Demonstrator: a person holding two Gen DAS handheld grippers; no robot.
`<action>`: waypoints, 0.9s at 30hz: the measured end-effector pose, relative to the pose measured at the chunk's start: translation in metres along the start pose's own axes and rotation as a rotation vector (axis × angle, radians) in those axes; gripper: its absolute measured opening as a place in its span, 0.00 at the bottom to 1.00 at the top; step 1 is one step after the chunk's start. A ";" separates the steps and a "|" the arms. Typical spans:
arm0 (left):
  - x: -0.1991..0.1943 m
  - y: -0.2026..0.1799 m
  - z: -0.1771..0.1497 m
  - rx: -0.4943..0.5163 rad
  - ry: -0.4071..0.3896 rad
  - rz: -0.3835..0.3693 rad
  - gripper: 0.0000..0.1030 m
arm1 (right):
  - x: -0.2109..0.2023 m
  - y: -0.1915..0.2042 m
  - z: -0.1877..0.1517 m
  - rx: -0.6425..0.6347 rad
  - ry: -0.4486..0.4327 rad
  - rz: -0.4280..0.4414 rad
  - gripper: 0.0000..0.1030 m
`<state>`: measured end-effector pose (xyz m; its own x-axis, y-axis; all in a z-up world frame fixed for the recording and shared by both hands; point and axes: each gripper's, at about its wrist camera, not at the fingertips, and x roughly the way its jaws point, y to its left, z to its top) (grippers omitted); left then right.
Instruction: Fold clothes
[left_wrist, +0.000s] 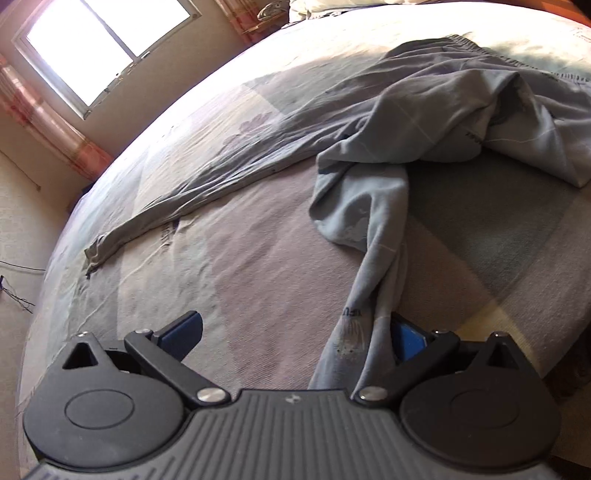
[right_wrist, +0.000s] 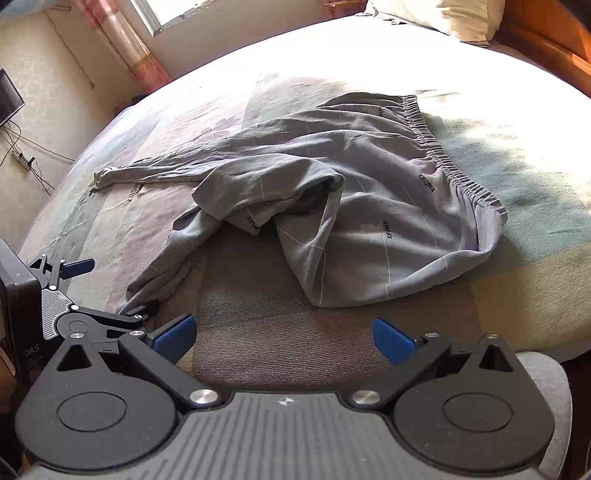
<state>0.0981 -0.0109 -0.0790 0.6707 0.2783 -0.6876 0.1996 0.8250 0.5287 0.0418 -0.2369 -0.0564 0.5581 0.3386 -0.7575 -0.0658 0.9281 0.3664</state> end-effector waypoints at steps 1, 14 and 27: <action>0.003 0.008 -0.004 -0.003 0.014 0.022 1.00 | 0.002 -0.001 0.000 0.004 0.002 0.007 1.00; 0.015 -0.004 -0.011 0.169 -0.121 0.092 1.00 | 0.012 0.008 -0.006 -0.002 0.033 0.035 1.00; 0.044 0.100 -0.051 0.055 -0.035 0.347 1.00 | 0.011 0.025 -0.006 -0.044 0.041 0.003 1.00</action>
<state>0.1109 0.1086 -0.0820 0.7289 0.5198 -0.4456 -0.0067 0.6562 0.7546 0.0411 -0.2088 -0.0589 0.5239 0.3462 -0.7783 -0.1036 0.9328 0.3451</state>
